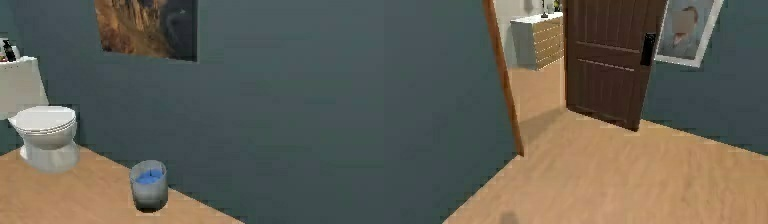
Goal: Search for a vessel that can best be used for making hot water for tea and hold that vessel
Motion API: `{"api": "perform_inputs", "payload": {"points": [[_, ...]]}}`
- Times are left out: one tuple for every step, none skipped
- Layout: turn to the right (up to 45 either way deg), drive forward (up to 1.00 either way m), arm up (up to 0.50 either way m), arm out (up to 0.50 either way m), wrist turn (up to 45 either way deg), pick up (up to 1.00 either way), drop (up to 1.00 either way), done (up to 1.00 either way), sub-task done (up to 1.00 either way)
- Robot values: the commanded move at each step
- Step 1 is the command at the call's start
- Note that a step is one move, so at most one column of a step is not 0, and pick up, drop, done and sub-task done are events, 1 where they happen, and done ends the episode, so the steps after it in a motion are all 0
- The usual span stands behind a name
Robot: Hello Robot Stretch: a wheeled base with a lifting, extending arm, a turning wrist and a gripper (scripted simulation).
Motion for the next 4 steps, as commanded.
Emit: {"api": "perform_inputs", "payload": {"points": [[-45.0,0.0,0.0,0.0,0.0,0.0,0.0,0.0,0.0],[-42.0,0.0,0.0,0.0,0.0,0.0,0.0,0.0,0.0],[0.0,1.0,0.0,0.0,0.0,0.0,0.0,0.0,0.0],[0.0,0.65,0.0,0.0,0.0,0.0,0.0,0.0,0.0]]}}
